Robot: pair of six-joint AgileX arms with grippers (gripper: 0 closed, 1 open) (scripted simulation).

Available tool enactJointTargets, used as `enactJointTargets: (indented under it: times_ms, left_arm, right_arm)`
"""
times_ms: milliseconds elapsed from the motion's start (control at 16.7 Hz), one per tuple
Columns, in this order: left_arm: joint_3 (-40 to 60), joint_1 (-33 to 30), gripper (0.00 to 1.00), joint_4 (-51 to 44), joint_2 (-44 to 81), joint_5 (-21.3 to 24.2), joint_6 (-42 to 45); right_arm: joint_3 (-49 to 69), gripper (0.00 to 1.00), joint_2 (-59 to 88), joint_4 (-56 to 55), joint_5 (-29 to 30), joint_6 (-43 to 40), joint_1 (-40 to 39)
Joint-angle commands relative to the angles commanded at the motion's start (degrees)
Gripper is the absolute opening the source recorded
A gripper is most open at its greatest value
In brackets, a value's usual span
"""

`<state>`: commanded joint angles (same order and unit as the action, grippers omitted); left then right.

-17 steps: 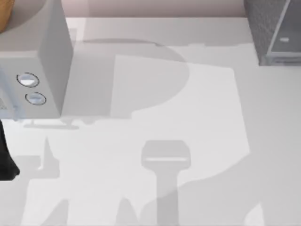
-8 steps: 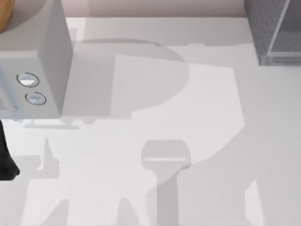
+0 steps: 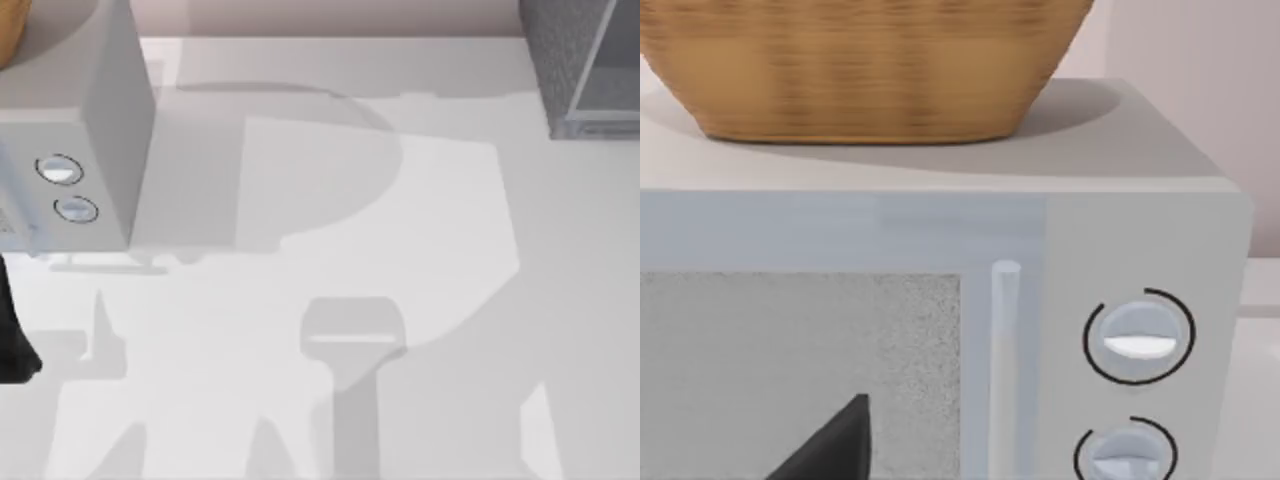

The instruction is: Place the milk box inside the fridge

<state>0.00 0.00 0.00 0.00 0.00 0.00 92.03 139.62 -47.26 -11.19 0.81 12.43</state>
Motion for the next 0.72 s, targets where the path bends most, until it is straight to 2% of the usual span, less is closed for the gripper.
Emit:
enactJointTargets:
  times_ms: [480,720]
  left_arm:
    - [0.00,0.00,1.00,0.00,0.00,0.00,0.00]
    - [0.00,0.00,1.00,0.00,0.00,0.00,0.00]
  right_arm:
    - [0.00,0.98,0.00,0.00,0.00,0.00,0.00]
    - [0.00,1.00,0.00,0.00,0.00,0.00,0.00]
